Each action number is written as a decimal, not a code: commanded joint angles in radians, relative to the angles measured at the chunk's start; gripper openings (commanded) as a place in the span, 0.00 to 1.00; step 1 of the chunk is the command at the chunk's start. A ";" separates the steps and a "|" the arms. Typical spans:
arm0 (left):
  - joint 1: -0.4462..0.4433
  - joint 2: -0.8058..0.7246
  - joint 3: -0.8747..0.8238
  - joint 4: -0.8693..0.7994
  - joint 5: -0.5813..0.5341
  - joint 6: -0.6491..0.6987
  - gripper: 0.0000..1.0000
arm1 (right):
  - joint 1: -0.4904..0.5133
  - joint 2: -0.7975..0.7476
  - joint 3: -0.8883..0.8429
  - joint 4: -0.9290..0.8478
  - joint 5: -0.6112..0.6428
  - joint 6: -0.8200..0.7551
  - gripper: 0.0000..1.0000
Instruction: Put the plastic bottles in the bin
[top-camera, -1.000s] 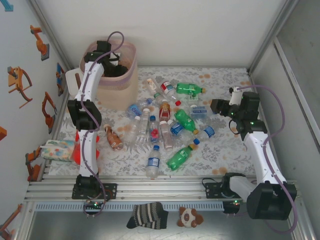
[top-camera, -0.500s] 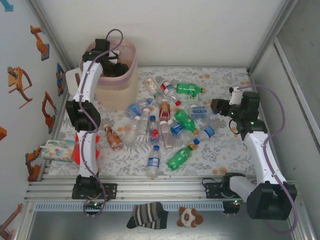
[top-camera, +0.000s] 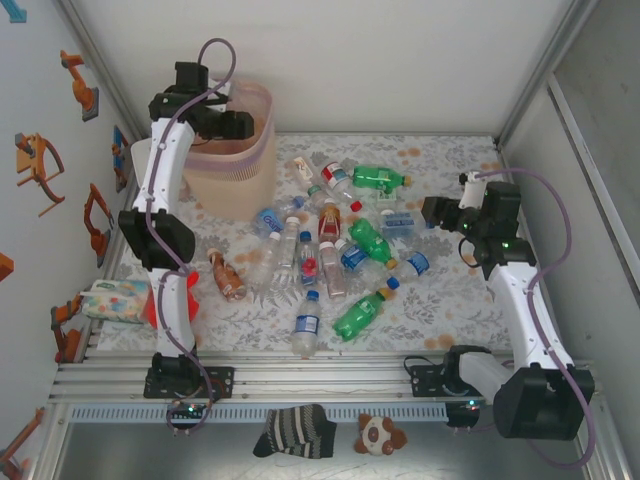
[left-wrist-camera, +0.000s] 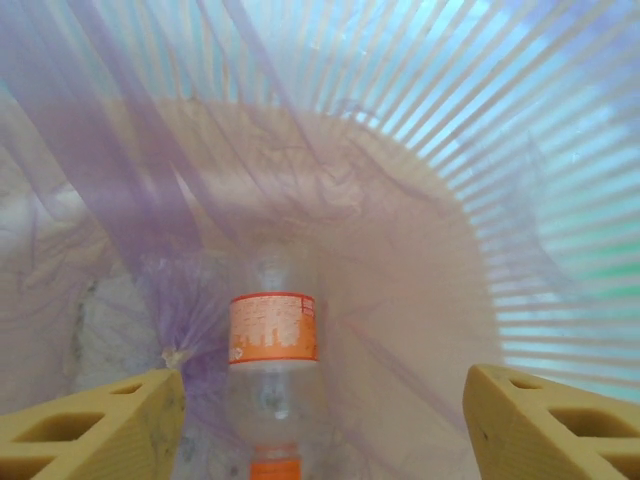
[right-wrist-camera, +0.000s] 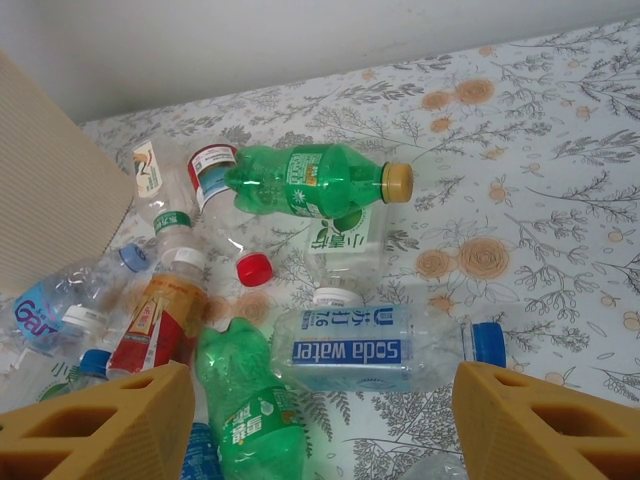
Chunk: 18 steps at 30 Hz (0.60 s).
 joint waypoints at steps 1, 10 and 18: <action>-0.007 -0.046 0.025 0.002 0.008 0.011 0.75 | 0.008 -0.003 0.039 -0.002 0.000 -0.018 0.68; -0.007 -0.153 0.009 0.003 0.001 -0.012 0.74 | 0.009 -0.014 0.036 -0.008 0.007 -0.017 0.68; -0.005 -0.320 -0.116 0.003 -0.093 -0.055 0.74 | 0.010 -0.017 0.024 0.001 0.002 -0.014 0.68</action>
